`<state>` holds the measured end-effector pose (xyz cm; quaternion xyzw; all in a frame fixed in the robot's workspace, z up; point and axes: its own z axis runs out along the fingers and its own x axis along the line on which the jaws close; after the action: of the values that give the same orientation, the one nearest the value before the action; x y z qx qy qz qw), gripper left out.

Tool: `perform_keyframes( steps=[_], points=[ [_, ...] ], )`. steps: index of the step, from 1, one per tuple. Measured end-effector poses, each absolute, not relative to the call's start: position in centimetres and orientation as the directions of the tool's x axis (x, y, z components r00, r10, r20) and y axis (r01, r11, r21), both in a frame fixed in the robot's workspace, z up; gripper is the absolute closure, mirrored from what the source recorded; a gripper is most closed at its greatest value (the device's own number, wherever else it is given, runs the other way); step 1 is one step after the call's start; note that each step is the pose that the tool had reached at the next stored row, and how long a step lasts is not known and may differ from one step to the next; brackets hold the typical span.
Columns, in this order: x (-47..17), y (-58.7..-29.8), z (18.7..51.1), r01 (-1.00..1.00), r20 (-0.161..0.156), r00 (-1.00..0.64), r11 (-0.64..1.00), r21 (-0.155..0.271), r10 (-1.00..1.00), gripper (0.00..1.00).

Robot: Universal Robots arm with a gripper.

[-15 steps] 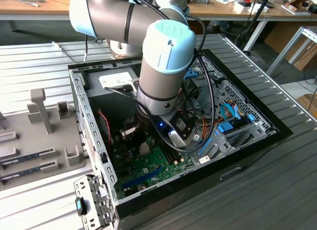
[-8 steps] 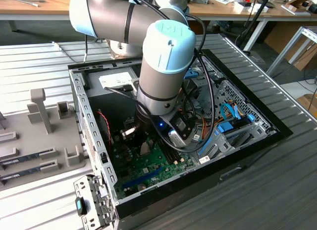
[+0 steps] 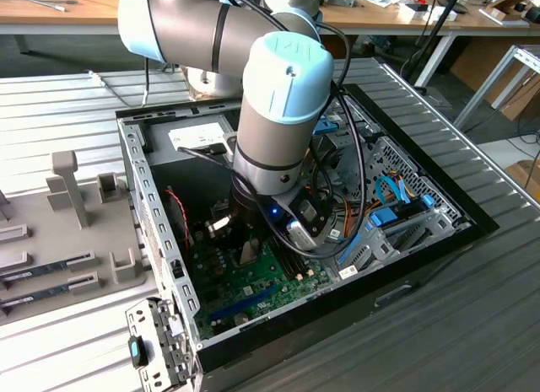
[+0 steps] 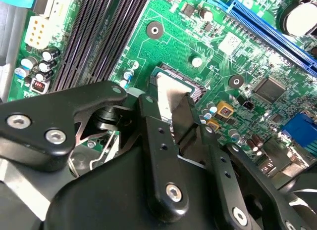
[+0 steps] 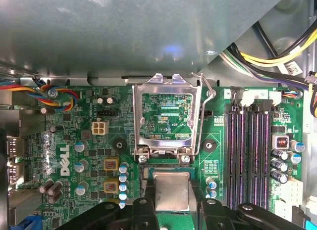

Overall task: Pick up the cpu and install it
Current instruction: 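Place the cpu into insertion slot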

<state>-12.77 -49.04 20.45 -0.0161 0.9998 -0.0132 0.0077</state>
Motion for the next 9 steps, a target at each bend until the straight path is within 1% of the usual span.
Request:
perform_keyframes(
  steps=[9],
  points=[
    [-13.09, -49.04, 20.46, -0.032, -0.015, -0.999, 0.999, -0.026, -0.032, 0.63]
  ],
)
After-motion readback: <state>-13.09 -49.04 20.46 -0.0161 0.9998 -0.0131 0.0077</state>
